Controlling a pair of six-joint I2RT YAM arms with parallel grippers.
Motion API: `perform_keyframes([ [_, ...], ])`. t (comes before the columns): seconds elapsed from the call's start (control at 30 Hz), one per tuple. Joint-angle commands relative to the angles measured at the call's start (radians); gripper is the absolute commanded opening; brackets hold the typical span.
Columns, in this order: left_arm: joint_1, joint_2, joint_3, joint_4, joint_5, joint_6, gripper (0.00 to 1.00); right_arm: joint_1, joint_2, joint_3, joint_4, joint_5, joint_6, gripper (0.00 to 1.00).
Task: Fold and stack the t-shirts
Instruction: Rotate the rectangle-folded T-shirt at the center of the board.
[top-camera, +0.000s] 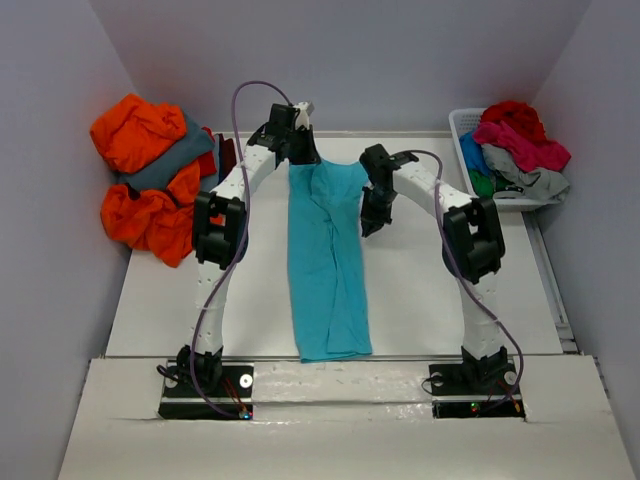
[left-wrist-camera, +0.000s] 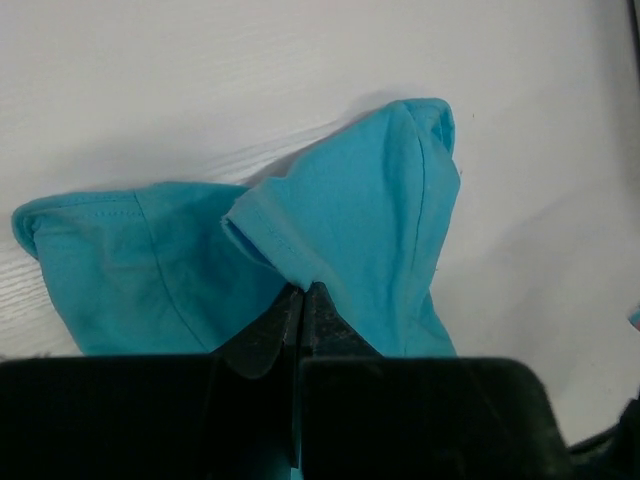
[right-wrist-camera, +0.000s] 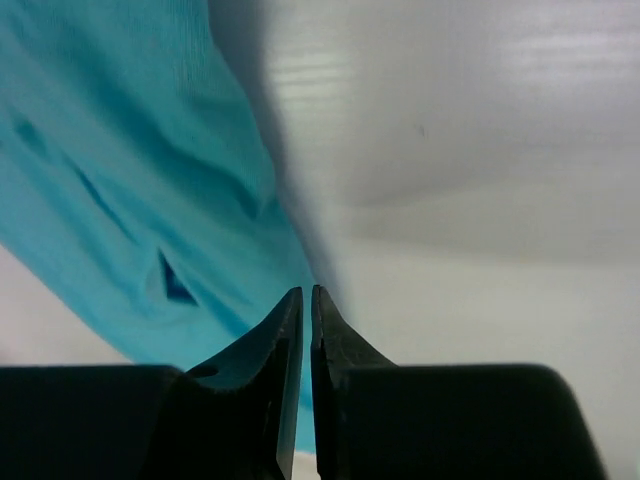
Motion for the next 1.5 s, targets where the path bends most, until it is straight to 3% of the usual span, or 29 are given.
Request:
perform_keyframes([
  [0.0, 0.003, -0.018, 0.004, 0.013, -0.015, 0.007, 0.06, 0.011, -0.195, -0.085, -0.007, -0.062, -0.033, 0.17],
  [0.33, 0.021, 0.011, 0.003, 0.008, -0.058, -0.030, 0.06, 0.040, -0.277, -0.202, -0.021, -0.070, -0.033, 0.17],
  [0.47, 0.031, 0.004, 0.004, -0.016, -0.154, -0.047, 0.08, 0.049, -0.277, -0.216, -0.012, -0.065, -0.028, 0.17],
  [0.5, 0.031, -0.002, 0.001, -0.027, -0.169, -0.050, 0.11, 0.049, -0.275, -0.214, -0.012, -0.065, -0.028, 0.17],
  [0.53, 0.041, -0.007, -0.001, -0.031, -0.183, -0.055, 0.29, 0.049, -0.274, -0.214, -0.012, -0.063, -0.028, 0.17],
  [0.6, 0.041, -0.016, -0.008, -0.044, -0.229, -0.065, 0.40, 0.049, -0.269, -0.213, -0.012, -0.060, -0.031, 0.17],
  [0.63, 0.051, -0.022, -0.013, -0.044, -0.245, -0.069, 0.52, 0.049, -0.269, -0.213, -0.012, -0.060, -0.031, 0.17],
  [0.7, 0.051, -0.032, -0.016, -0.053, -0.275, -0.069, 0.61, 0.049, -0.265, -0.211, -0.010, -0.062, -0.031, 0.17],
  [0.73, 0.051, -0.035, -0.013, -0.059, -0.303, -0.069, 0.72, 0.058, -0.263, -0.211, -0.010, -0.063, -0.030, 0.17],
  [0.77, 0.051, -0.035, -0.008, -0.065, -0.306, -0.070, 0.73, 0.058, -0.265, -0.210, -0.009, -0.063, -0.030, 0.17],
  [1.1, 0.028, -0.021, 0.099, -0.145, -0.183, 0.002, 0.70, 0.138, -0.231, -0.200, -0.018, -0.102, -0.031, 0.17],
  [1.3, -0.024, -0.071, 0.019, -0.116, -0.193, 0.031, 0.70, 0.179, -0.243, -0.254, -0.006, -0.129, -0.027, 0.17],
  [1.47, -0.058, -0.032, 0.073, -0.116, -0.046, 0.053, 0.70, 0.222, -0.265, -0.334, -0.003, -0.146, -0.015, 0.17],
])
